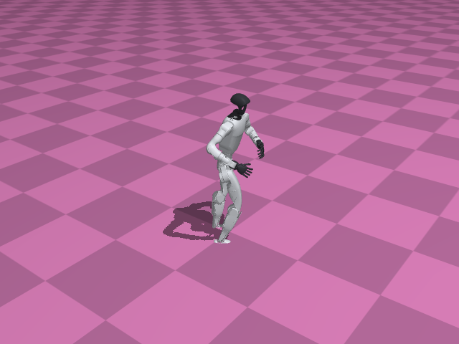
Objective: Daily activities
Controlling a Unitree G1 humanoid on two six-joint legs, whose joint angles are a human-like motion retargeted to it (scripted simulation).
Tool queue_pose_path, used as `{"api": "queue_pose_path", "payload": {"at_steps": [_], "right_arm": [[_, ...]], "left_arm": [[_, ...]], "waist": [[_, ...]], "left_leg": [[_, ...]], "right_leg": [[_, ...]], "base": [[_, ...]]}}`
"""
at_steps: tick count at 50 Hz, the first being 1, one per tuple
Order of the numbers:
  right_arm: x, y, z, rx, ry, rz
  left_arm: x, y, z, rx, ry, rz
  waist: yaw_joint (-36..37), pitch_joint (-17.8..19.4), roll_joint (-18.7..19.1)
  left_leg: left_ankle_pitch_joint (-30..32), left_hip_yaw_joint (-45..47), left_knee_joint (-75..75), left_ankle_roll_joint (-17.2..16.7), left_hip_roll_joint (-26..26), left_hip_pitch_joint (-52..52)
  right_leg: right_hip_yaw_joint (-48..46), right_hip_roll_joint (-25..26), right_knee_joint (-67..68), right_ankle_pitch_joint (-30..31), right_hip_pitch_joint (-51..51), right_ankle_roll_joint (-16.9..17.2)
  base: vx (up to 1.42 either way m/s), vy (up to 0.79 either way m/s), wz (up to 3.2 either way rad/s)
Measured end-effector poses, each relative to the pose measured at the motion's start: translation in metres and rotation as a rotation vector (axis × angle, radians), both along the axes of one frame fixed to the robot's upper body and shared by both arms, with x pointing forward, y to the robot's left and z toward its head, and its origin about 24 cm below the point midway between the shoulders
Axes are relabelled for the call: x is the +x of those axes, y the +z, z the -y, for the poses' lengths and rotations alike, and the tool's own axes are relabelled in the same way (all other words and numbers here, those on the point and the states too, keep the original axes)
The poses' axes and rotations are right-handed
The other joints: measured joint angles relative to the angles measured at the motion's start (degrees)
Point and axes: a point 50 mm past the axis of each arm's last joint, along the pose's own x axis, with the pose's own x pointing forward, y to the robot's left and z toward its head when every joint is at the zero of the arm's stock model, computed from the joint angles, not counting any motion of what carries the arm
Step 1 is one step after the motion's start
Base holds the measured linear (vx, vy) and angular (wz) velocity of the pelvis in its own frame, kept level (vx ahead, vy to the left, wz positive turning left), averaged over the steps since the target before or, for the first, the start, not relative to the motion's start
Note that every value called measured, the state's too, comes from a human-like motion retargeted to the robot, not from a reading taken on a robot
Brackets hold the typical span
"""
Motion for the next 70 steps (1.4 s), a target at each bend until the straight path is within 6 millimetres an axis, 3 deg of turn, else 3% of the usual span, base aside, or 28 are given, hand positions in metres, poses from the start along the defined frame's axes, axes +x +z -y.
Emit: {"api": "queue_pose_path", "payload": {"at_steps": [5,8,12,16,20,23,27,31,35,38,43,48,53,55,58,60,62,65,67,70], "right_arm": [[0.032,0.04,-0.034,-0.004,0.206,0.129],[0.043,0.073,-0.063,0.018,0.369,0.222],[0.043,0.119,-0.107,0.069,0.606,0.354],[0.038,0.149,-0.138,0.167,0.75,0.439],[0.049,0.151,-0.145,0.295,0.686,0.452],[0.065,0.123,-0.131,0.354,0.497,0.391],[0.07,0.049,-0.089,0.308,0.171,0.226],[0.034,-0.032,-0.029,0.152,-0.129,-0.008],[-0.023,-0.079,0.033,-0.027,-0.378,-0.185],[-0.064,-0.093,0.078,-0.147,-0.573,-0.26],[-0.123,-0.107,0.123,-0.299,-0.842,-0.367],[-0.16,-0.123,0.132,-0.353,-0.995,-0.454],[-0.168,-0.142,0.115,-0.336,-1.012,-0.526],[-0.16,-0.15,0.102,-0.319,-0.979,-0.537],[-0.13,-0.157,0.078,-0.285,-0.87,-0.503],[-0.096,-0.154,0.058,-0.254,-0.762,-0.43],[-0.05,-0.14,0.034,-0.207,-0.62,-0.303],[0.025,-0.09,-0.013,-0.105,-0.363,-0.04],[0.069,-0.032,-0.054,-0.011,-0.159,0.174],[0.094,0.055,-0.114,0.116,0.132,0.462]], "left_arm": [[-0.003,-0.013,-0.016,0.074,0.084,-0.008],[-0.013,-0.034,-0.042,0.171,0.176,-0.069],[-0.038,-0.067,-0.089,0.314,0.328,-0.217],[-0.067,-0.096,-0.127,0.33,0.524,-0.404],[-0.081,-0.117,-0.139,0.206,0.744,-0.527],[-0.07,-0.123,-0.137,0.108,0.87,-0.53],[-0.038,-0.115,-0.132,0.018,0.989,-0.436],[-0.004,-0.089,-0.127,-0.071,1.032,-0.295],[0.023,-0.056,-0.118,-0.14,1.0,-0.144],[0.039,-0.029,-0.11,-0.184,0.954,-0.028],[0.052,0.007,-0.097,-0.231,0.888,0.138],[0.055,0.027,-0.08,-0.272,0.824,0.226],[0.047,0.031,-0.065,-0.328,0.763,0.228],[0.041,0.027,-0.063,-0.341,0.758,0.205],[0.03,0.017,-0.068,-0.335,0.782,0.166],[0.021,0.009,-0.075,-0.302,0.81,0.143],[0.01,-0.002,-0.086,-0.231,0.839,0.12],[-0.01,-0.019,-0.104,-0.082,0.861,0.078],[-0.026,-0.026,-0.119,0.029,0.862,0.055],[-0.048,-0.043,-0.129,0.164,0.829,-0.033]], "waist": [[16.1,-1.9,-5.2],[26.0,-1.7,-8.5],[37.4,-0.9,-11.2],[43.3,-0.7,-10.3],[43.3,-1.5,-5.5],[40.3,-2.2,-1.3],[35.1,-2.0,2.9],[26.0,-0.9,5.2],[15.3,0.0,6.0],[8.3,0.2,5.7],[0.2,0.7,6.2],[-1.6,0.5,5.3],[1.8,0.0,3.6],[4.7,-0.1,2.7],[10.7,-0.1,1.1],[15.2,0.1,-0.1],[19.9,0.3,-1.4],[26.4,0.4,-3.5],[29.5,0.1,-5.0],[34.1,-0.4,-6.3]], "left_leg": [[1.9,-9.3,1.6,0.3,0.4,-2.2],[1.5,-13.7,5.8,0.4,0.7,-5.1],[-1.2,-17.9,15.2,0.4,1.4,-10.3],[-6.0,-20.1,28.6,-0.4,3.8,-16.6],[-11.3,-20.3,44.0,-1.6,8.6,-22.4],[-15.7,-17.6,52.9,-0.9,13.7,-24.0],[-19.4,-14.3,55.6,-0.2,17.5,-21.1],[-20.6,-10.0,50.3,0.2,17.4,-15.5],[-20.2,-5.1,42.2,0.4,15.7,-9.6],[-17.4,-1.6,33.1,0.4,12.2,-4.5],[-16.2,1.3,29.4,-0.4,11.0,-2.0],[-14.2,1.5,24.8,-0.6,8.7,0.7],[-12.9,-0.9,21.9,-0.2,6.8,2.4],[-12.8,-2.5,21.6,0.1,6.4,2.6],[-13.0,-5.5,22.3,0.6,6.0,2.2],[-13.4,-7.4,23.4,0.9,5.9,1.5],[-13.7,-9.1,24.7,1.1,5.8,0.6],[-14.1,-11.3,26.4,1.2,5.7,-1.0],[-13.9,-12.6,26.3,1.4,5.7,-2.0],[-13.6,-13.9,27.3,1.4,6.0,-2.8]], "right_leg": [[-8.6,-2.9,-0.6,-1.1,3.3,-1.5],[-13.2,-4.2,-1.3,-1.7,5.4,-2.4],[-17.9,-4.3,-3.0,-1.9,7.7,-3.6],[-20.6,-1.8,-5.2,-1.9,10.0,-4.8],[-21.2,2.7,-6.8,-1.9,11.8,-6.0],[-20.2,6.1,-7.2,-2.0,12.3,-6.6],[-16.4,10.5,-11.9,-0.1,15.0,-7.2],[-12.5,11.2,-12.3,0.3,15.8,-6.9],[-9.2,10.0,-11.6,0.2,15.7,-6.1],[-6.7,8.2,-12.3,0.4,15.9,-5.6],[-4.2,7.6,-10.1,-0.1,14.8,-5.3],[-3.5,6.2,-8.9,-0.4,15.0,-4.7],[-4.8,4.7,-8.1,-0.6,16.4,-4.4],[-5.9,4.2,-7.9,-0.7,17.2,-4.4],[-7.9,3.6,-7.7,-0.8,18.4,-4.6],[-9.4,3.2,-7.7,-0.8,19.2,-4.8],[-11.0,2.9,-7.8,-0.8,19.9,-5.2],[-12.9,2.7,-8.4,-0.5,20.7,-5.8],[-13.9,3.3,-10.5,0.3,21.2,-6.5],[-15.3,3.4,-11.1,1.2,21.9,-7.0]], "base": [[-0.04,-0.12,1.68],[-0.06,-0.13,1.44],[-0.05,-0.14,0.96],[-0.03,-0.12,0.38],[0.0,-0.09,-0.15],[0.03,-0.04,-0.48],[0.09,0.0,-0.85],[0.09,0.04,-0.79],[0.06,0.05,-0.66],[0.04,0.04,-0.5],[-0.01,0.03,-0.27],[-0.01,0.02,0.09],[-0.02,0.05,0.51],[-0.01,0.05,0.76],[-0.02,0.04,0.91],[-0.02,0.03,0.98],[-0.02,0.03,0.94],[-0.01,0.02,0.82],[0.0,0.01,0.65],[-0.03,0.0,0.5]]}}
